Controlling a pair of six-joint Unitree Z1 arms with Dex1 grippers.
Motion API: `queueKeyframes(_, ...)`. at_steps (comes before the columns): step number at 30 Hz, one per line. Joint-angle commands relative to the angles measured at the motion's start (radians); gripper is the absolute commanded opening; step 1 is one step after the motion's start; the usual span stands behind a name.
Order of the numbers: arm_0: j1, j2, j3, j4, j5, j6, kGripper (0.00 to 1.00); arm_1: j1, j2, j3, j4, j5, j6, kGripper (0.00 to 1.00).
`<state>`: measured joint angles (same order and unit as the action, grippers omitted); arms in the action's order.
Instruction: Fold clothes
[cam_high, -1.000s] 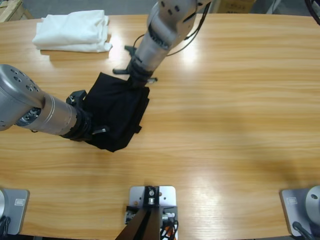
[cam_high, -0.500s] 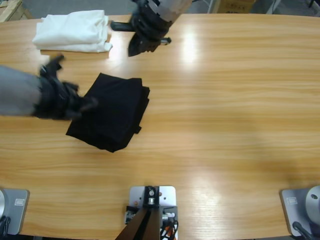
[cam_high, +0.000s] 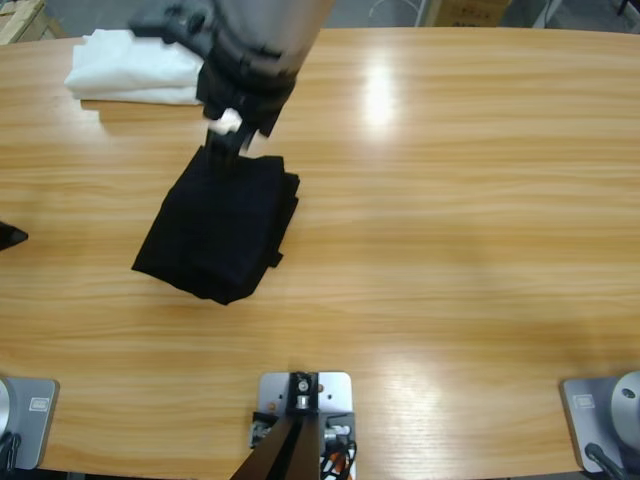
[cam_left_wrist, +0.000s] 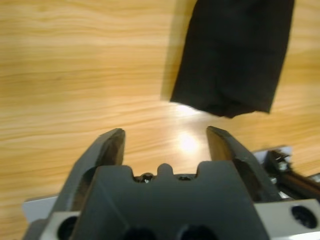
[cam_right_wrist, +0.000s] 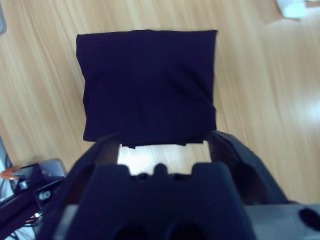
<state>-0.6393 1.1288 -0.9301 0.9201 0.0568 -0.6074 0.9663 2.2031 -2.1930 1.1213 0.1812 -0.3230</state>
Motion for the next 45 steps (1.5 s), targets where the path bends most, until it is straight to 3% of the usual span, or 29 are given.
queueKeyframes(1,0.018,-0.057,0.081,0.023,0.014,0.097,0.993,0.069,0.218,-0.08,-0.011,-0.037,-0.006,1.0)
queueKeyframes(14,0.041,-0.055,0.099,0.014,0.015,0.095,0.996,0.088,0.378,-0.152,0.006,-0.105,0.056,1.0)
queueKeyframes(17,0.043,-0.055,0.101,0.011,0.015,0.095,0.996,0.105,0.387,-0.15,0.027,-0.158,0.07,1.0)
queueKeyframes(23,0.046,-0.059,0.112,-0.006,0.015,0.095,0.996,0.112,0.382,-0.121,0.066,-0.175,0.092,0.983)
queueKeyframes(29,0.046,-0.063,0.114,-0.009,0.015,0.094,0.996,0.044,0.305,0.1,0.025,-0.25,0.232,1.0)
queueKeyframes(33,0.046,-0.061,0.118,-0.017,0.015,0.094,0.996,-0.11,0.147,0.408,-0.152,-0.257,0.399,1.0)
queueKeyframes(38,0.045,-0.039,0.12,-0.032,0.015,0.094,0.996,-0.319,-0.092,0.853,-0.413,-0.186,0.596,1.0)
queueKeyframes(45,0.046,-0.062,0.119,-0.032,0.009,0.086,0.996,-0.356,-0.218,1.129,-0.456,-0.158,0.901,1.0)
